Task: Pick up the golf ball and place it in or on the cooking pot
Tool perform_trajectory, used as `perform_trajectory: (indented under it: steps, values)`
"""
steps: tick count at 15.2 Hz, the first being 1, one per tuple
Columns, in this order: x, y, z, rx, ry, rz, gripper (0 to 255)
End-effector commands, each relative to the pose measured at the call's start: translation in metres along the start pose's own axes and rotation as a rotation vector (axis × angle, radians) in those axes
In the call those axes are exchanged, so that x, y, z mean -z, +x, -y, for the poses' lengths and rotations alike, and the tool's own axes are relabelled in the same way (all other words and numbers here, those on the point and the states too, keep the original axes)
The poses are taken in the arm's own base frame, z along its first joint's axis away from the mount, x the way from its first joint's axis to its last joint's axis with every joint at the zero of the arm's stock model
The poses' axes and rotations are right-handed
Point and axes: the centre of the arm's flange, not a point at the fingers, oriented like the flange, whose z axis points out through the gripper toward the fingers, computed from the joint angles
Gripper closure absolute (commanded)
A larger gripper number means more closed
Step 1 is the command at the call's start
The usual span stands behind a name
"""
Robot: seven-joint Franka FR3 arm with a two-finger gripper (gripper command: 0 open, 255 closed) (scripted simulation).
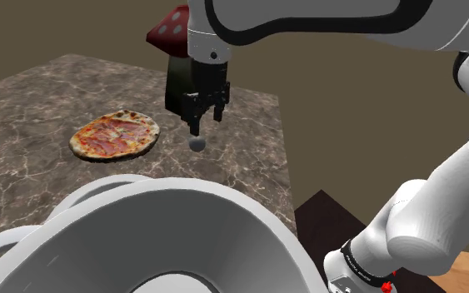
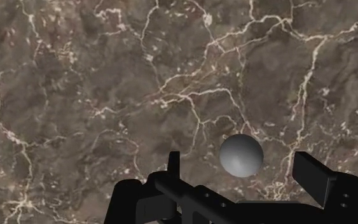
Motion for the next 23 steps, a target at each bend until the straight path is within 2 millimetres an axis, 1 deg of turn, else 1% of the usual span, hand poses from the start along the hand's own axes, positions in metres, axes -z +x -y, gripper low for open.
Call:
perform_trajectory:
  steps: [1,7,8,16,17,23]
  values:
    - [-0.005,0.014,0.015,0.013,-0.004,0.006,0]
    - [-0.037,0.013,0.015,0.013,-0.004,0.006,0]
    - [-0.045,0.013,0.015,0.013,-0.004,0.006,0]
    - [-0.045,0.013,0.015,0.013,-0.004,0.006,0]
    - [-0.045,0.013,0.015,0.013,-0.004,0.006,255]
    - [-0.045,0.013,0.015,0.013,-0.004,0.006,255]
